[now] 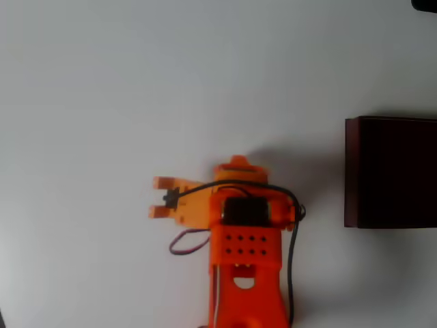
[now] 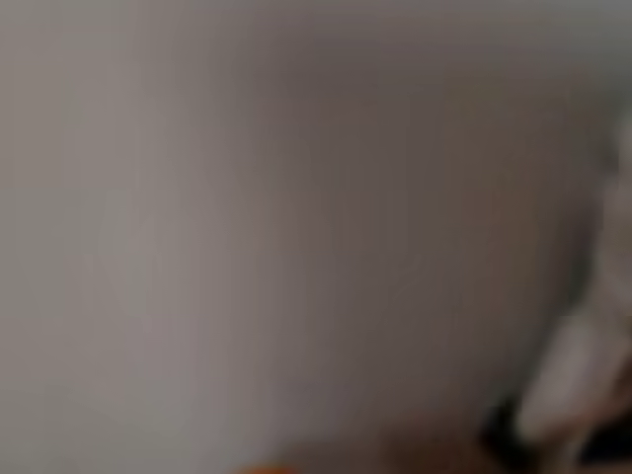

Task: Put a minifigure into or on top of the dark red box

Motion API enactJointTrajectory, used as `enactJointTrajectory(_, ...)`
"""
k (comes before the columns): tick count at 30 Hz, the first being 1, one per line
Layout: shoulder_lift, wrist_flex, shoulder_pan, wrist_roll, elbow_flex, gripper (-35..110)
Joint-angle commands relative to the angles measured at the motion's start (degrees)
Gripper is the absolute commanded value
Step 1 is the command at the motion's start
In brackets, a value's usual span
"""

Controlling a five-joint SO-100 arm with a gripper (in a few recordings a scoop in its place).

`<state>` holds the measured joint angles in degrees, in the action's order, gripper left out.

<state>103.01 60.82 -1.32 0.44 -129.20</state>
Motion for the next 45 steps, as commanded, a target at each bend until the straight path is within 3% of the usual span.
enactJointTrajectory(1,-0.09,0.26,-1.14,-1.32,1.85,28)
enactJointTrajectory(28,-8.53,1.49,-3.69,-2.55,8.26,27)
enactJointTrajectory(39,-8.53,2.46,-3.52,-2.99,8.35,11)
enactJointTrajectory(45,-8.53,2.55,-3.25,-2.9,8.17,9)
